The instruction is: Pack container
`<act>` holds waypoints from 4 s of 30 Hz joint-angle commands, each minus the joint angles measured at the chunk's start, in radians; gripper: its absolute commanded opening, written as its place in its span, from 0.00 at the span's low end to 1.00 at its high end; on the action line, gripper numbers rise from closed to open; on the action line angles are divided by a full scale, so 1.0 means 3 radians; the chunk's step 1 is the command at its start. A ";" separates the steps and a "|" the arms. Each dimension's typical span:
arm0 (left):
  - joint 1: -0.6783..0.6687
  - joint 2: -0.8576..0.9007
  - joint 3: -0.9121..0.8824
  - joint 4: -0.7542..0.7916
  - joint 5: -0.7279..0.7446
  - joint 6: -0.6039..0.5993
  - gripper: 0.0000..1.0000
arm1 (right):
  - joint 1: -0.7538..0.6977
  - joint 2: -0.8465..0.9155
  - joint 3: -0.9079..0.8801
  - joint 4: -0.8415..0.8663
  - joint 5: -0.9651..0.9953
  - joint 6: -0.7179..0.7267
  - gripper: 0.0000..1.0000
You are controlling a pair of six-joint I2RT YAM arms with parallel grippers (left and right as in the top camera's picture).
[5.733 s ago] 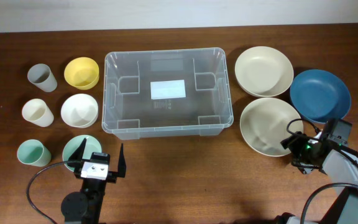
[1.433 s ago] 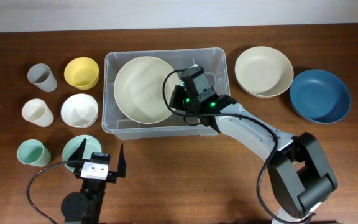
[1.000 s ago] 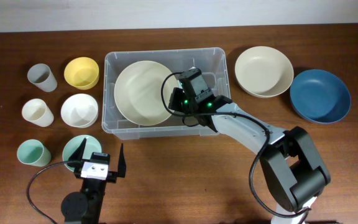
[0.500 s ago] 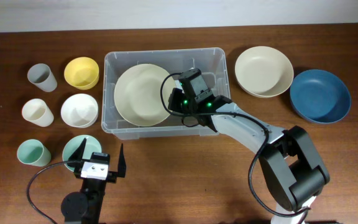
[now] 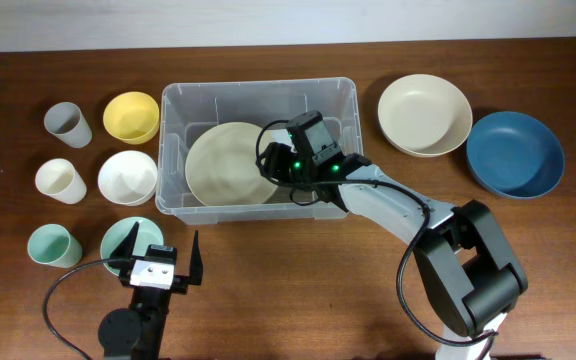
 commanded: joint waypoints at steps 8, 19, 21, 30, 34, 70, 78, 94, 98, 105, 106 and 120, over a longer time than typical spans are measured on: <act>0.0019 -0.0020 -0.0011 -0.0015 -0.0003 0.0031 1.00 | -0.0038 0.0015 0.0120 -0.0005 0.0053 -0.0135 0.73; 0.0019 -0.0020 -0.0011 -0.0015 -0.0003 0.0031 1.00 | -0.0621 0.0013 0.0127 -0.0112 -0.0155 -0.0331 0.18; 0.0020 -0.0019 -0.0011 -0.0015 -0.0001 0.0031 1.00 | -0.0704 0.0011 0.0137 -0.0120 -0.0237 -0.0338 0.16; 0.0019 -0.0020 -0.0011 -0.0015 -0.0003 0.0031 1.00 | -0.0668 0.0017 0.0136 -0.0354 -0.0056 -0.0415 0.07; 0.0019 -0.0019 -0.0011 -0.0015 -0.0003 0.0031 1.00 | -0.0567 0.0017 0.0136 -0.0340 -0.0001 -0.0385 0.07; 0.0020 -0.0020 -0.0011 -0.0015 -0.0003 0.0031 1.00 | -0.0369 0.0017 0.0136 -0.0247 0.0060 -0.0299 0.04; 0.0019 -0.0020 -0.0011 -0.0015 -0.0001 0.0031 1.00 | -0.0367 0.0017 0.0136 -0.0141 -0.0070 -0.0308 0.04; 0.0019 -0.0020 -0.0011 -0.0015 -0.0001 0.0031 1.00 | -0.0483 -0.0120 0.0753 -0.1241 0.1049 -0.0645 0.04; 0.0019 -0.0020 -0.0011 -0.0015 -0.0003 0.0031 1.00 | -0.0506 -0.0056 0.0731 -0.1429 0.1035 -0.0654 0.04; 0.0020 -0.0020 -0.0011 -0.0015 -0.0001 0.0031 1.00 | -0.0459 0.0103 0.0722 -0.1390 0.0852 -0.0665 0.04; 0.0020 -0.0019 -0.0011 -0.0015 -0.0003 0.0031 1.00 | -0.0453 0.0125 0.0722 -0.1356 0.0787 -0.0664 0.04; 0.0019 -0.0020 -0.0011 -0.0015 -0.0001 0.0031 1.00 | -0.0300 0.0327 0.0722 -0.1209 0.0712 -0.0650 0.04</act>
